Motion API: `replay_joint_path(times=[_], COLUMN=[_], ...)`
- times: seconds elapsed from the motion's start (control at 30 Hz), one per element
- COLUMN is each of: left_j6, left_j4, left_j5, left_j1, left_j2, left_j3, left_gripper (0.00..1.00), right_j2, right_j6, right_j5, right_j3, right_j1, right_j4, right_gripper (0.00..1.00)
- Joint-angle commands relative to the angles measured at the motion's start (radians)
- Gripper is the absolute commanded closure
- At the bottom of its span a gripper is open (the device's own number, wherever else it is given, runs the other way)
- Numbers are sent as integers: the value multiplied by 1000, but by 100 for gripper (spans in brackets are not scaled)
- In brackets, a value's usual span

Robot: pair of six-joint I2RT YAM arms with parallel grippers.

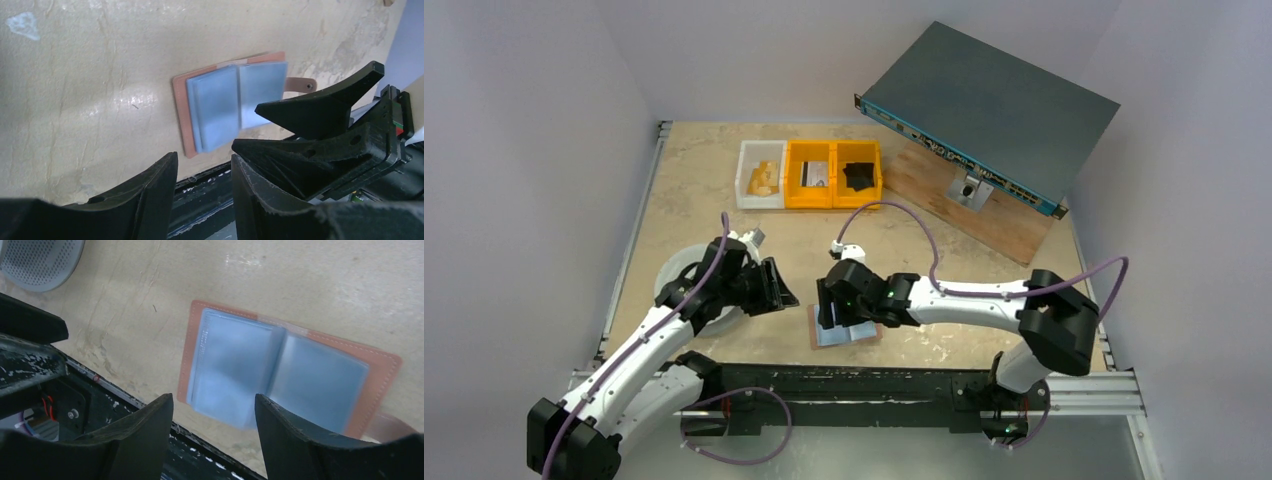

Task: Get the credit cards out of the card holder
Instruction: Remove the credit card from the card holder.

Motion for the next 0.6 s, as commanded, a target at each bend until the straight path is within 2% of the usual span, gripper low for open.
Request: replay_joint_path(times=[0.0,0.4,0.57], left_j6=[9,26,30], left_j4=[-11,12,29], left_j5=[-36,-26,2], left_j1=[6,6,6], left_j2=[-11,48,80], left_j3=[-20,-19,-17], left_gripper=[57,59,61], right_j2=[71,205,232], right_j6=[17,-4,12], right_j5=[58,63,52], right_j3=[74,110,97], right_j1=[16,24,24], right_j4=[11,-8,-14], right_gripper=[40,42,49])
